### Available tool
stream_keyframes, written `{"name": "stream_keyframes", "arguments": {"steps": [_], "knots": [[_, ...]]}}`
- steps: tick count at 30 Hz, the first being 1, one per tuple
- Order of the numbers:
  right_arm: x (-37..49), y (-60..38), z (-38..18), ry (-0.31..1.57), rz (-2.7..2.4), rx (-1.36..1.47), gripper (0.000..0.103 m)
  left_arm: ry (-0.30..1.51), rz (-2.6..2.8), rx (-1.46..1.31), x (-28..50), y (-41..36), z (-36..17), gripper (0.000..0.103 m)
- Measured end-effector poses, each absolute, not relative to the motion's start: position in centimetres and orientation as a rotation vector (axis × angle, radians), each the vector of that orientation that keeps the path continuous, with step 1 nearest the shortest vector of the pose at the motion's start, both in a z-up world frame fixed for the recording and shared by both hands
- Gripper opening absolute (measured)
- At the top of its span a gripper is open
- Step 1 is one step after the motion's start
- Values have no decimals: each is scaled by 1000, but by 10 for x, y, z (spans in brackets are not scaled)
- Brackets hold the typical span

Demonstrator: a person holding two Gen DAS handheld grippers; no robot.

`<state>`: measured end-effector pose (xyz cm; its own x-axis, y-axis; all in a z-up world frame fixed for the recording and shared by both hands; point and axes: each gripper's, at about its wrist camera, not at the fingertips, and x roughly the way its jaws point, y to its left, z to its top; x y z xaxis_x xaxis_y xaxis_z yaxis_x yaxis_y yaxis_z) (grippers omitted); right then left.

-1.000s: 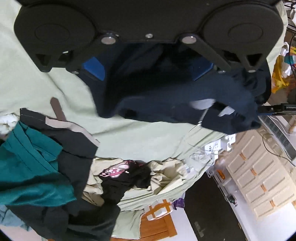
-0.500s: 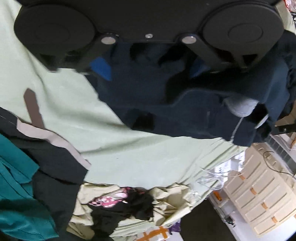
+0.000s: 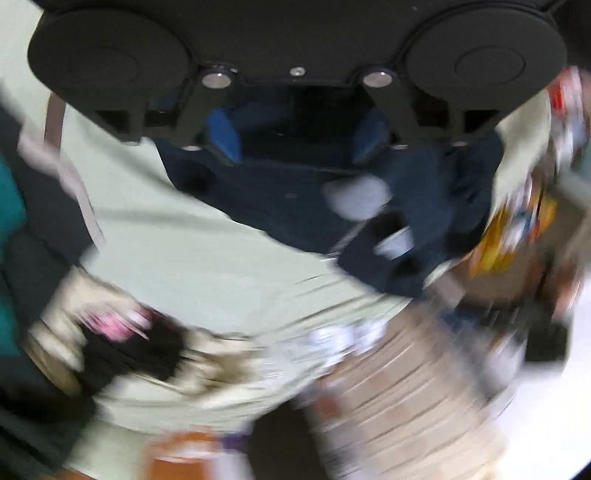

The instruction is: Fold clothes

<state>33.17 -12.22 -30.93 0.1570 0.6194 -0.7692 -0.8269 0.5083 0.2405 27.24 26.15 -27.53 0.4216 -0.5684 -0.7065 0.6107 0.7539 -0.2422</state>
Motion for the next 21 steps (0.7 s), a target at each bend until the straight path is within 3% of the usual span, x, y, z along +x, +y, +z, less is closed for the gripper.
{"name": "stream_keyframes", "arguments": {"steps": [4,7,13,16,17,19,21], "knots": [[331,-83,-273,977,1277,-575,79,981,-960,341,291,208,-282,65],[334,-62,-263,987,1369,-645,81,1041,-1067,442,298,179,-293,65],[348,-3,-325,1280,1453,-624,81,1321,-1206,465,319,147,-336,65],[356,-3,-361,1502,1397,-523,71,1416,-1192,516,319,145,-358,64],[357,-4,-366,1522,1386,-511,54,1410,-1185,528,318,145,-361,62],[348,-5,-356,1434,1423,-571,31,1373,-1164,516,317,149,-359,39],[342,-5,-341,1362,1420,-608,23,1322,-1146,526,311,154,-356,29]]}}
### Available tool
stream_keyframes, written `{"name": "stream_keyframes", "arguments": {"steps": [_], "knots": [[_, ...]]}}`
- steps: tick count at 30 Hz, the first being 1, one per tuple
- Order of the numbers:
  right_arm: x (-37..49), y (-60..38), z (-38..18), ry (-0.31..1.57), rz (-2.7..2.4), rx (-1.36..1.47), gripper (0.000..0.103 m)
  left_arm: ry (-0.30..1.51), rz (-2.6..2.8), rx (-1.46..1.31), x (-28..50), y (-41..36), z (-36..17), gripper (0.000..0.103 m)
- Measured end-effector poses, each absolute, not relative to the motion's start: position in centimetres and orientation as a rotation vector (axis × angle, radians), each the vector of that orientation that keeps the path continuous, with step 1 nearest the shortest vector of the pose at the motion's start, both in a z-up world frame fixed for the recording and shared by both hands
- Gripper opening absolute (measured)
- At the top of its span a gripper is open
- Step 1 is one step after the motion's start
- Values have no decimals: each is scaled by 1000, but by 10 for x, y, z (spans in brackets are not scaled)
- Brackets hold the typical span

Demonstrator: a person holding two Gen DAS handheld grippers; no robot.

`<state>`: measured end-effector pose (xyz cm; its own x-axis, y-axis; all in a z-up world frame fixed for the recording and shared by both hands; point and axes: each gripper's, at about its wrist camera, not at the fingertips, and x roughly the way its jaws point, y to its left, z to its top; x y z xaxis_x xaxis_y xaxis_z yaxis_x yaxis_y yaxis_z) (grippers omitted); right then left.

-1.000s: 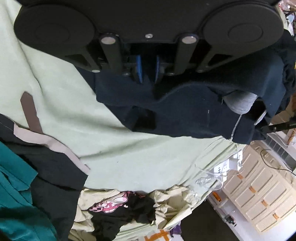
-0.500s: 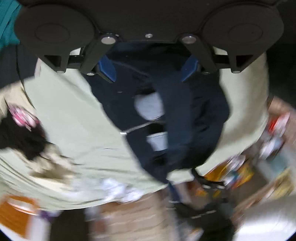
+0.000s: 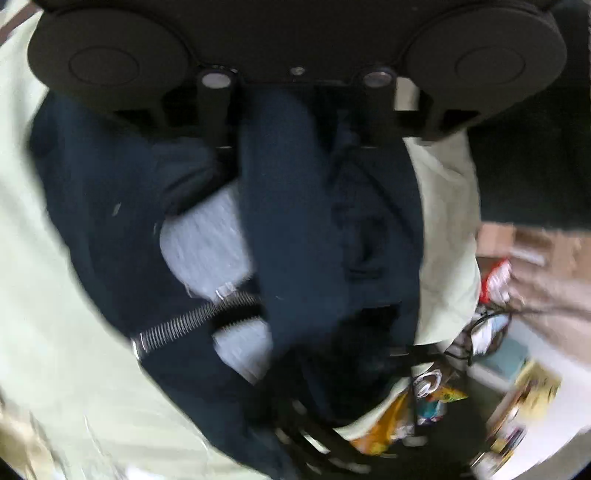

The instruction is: Fold clothes

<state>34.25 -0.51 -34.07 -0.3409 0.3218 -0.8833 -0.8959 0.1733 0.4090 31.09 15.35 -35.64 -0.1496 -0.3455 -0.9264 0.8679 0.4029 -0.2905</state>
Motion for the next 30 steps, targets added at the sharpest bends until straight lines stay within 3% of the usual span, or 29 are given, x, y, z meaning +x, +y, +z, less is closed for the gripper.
{"name": "stream_keyframes", "arguments": {"steps": [4,7,18,22,23,25,26,28,30], "knots": [[328,-8,-314,1210,1386,-714,13,1231,-1111,551,305,160,-343,11],[324,-1,-305,1149,1332,-790,9,1163,-1056,587,306,163,-332,9],[360,14,-301,952,1051,-779,11,1011,-723,633,343,175,-334,8],[382,10,-338,988,993,-726,33,1066,-677,610,353,176,-373,8],[383,8,-347,991,988,-710,46,1071,-681,622,353,173,-379,8],[385,-3,-369,1023,961,-624,60,1130,-673,592,353,171,-400,10],[387,-8,-375,1042,944,-570,79,1138,-671,583,353,171,-404,10],[390,-12,-382,1034,861,-538,102,1151,-663,564,354,169,-411,13],[391,-18,-384,1052,838,-485,102,1156,-647,535,357,169,-414,15]]}}
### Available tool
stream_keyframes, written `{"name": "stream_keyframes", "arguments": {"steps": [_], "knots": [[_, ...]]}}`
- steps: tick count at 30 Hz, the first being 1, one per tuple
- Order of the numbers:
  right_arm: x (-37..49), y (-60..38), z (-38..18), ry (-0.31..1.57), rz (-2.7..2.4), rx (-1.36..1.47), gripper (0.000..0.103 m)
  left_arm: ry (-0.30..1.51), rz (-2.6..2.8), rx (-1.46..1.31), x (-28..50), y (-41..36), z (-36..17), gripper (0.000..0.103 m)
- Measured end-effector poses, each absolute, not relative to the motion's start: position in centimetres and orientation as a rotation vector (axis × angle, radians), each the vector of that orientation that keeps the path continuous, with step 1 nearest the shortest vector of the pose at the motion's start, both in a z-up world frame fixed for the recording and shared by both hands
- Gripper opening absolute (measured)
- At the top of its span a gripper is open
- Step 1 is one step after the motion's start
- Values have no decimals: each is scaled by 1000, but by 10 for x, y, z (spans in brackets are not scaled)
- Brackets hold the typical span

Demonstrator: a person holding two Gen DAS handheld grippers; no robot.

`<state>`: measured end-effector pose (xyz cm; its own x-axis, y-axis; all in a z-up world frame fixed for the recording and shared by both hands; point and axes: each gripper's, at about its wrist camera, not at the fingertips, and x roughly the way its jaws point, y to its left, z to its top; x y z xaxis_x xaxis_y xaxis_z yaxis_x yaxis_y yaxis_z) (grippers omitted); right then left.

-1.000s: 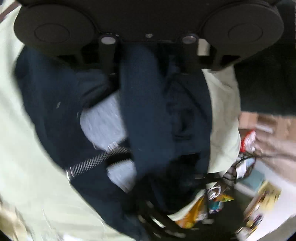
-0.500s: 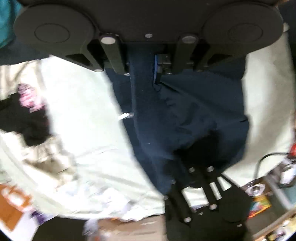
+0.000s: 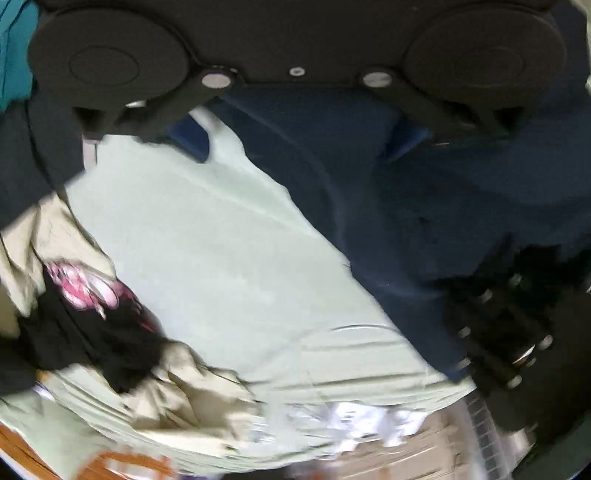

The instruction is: Fold clothes

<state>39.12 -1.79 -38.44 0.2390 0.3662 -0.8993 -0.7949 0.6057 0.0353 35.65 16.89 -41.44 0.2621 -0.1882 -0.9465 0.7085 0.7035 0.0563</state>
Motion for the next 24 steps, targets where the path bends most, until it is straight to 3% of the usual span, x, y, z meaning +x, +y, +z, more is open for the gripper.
{"name": "stream_keyframes", "arguments": {"steps": [2,6,15,16,19,20,21,24], "knots": [[388,-22,-380,1059,829,-455,102,1167,-632,497,361,174,-408,23],[381,-35,-349,1021,845,-405,102,1157,-594,319,360,183,-378,29],[340,-76,-291,891,814,-320,101,1098,-552,194,332,188,-349,30],[336,-83,-288,890,802,-288,97,1087,-549,201,329,188,-345,30],[327,-98,-287,896,762,-153,70,1025,-528,147,325,196,-330,31],[324,-100,-288,894,750,-112,68,996,-514,115,323,199,-323,35],[320,-102,-292,886,736,-74,68,957,-492,89,321,203,-315,44],[312,-104,-309,876,669,106,62,819,-426,-75,291,210,-294,45]]}}
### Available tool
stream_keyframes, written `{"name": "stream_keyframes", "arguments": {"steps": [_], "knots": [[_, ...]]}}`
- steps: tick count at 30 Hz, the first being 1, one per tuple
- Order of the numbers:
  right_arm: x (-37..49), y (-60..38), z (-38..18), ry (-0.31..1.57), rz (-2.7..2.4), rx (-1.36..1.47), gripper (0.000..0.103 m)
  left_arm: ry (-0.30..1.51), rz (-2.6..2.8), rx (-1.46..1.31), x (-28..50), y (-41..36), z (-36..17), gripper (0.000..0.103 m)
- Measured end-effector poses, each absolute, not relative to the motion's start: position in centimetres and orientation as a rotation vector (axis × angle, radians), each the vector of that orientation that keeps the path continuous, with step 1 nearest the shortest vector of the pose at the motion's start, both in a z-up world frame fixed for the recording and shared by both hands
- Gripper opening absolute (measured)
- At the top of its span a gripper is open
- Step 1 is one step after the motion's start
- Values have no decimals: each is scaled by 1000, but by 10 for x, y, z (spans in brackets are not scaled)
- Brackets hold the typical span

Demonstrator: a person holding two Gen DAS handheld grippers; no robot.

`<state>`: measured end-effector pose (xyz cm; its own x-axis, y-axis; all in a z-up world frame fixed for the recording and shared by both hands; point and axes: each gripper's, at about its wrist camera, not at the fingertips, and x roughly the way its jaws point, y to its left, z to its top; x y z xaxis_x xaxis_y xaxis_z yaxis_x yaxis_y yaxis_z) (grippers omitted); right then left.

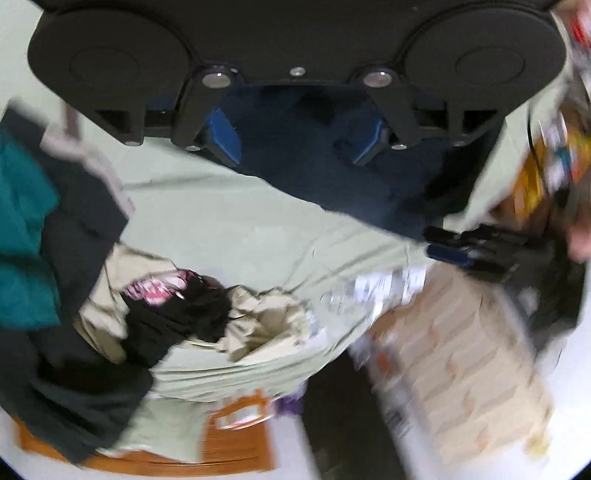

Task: Fold clothes
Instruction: 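Lay the folded hoodie on the blanket and open both grippers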

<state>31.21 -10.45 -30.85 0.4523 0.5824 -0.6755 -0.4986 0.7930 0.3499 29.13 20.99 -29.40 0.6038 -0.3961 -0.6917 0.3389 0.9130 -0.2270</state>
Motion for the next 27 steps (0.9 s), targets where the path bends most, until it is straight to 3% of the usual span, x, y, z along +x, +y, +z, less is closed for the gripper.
{"name": "stream_keyframes", "arguments": {"steps": [1,2,3,5,8,10,15,17,18,20,21,23,27], "knots": [[311,-103,-319,882,632,195,50,827,-423,-92,285,208,-296,36],[310,-99,-330,891,597,238,35,851,-399,-107,272,203,-305,15],[309,-93,-339,905,565,233,30,882,-368,-108,266,200,-315,8],[308,-86,-357,926,523,217,25,945,-311,-112,255,196,-336,7],[313,-86,-389,989,483,202,25,1025,-263,-90,246,197,-376,4],[317,-88,-407,1017,472,204,31,1052,-245,-60,247,199,-393,2],[316,-76,-416,1004,480,110,35,1098,-174,-130,252,216,-404,2],[309,-92,-397,962,445,199,43,1060,-136,-218,241,230,-386,6],[301,-106,-386,933,419,264,49,1037,-126,-257,235,236,-378,15],[282,-130,-369,891,385,378,64,913,-112,-415,196,262,-351,62],[268,-145,-362,873,358,436,68,887,-99,-448,183,267,-347,70],[231,-176,-352,854,268,552,80,862,-70,-541,144,277,-344,75],[146,-219,-371,919,113,792,81,899,25,-752,81,288,-373,75]]}}
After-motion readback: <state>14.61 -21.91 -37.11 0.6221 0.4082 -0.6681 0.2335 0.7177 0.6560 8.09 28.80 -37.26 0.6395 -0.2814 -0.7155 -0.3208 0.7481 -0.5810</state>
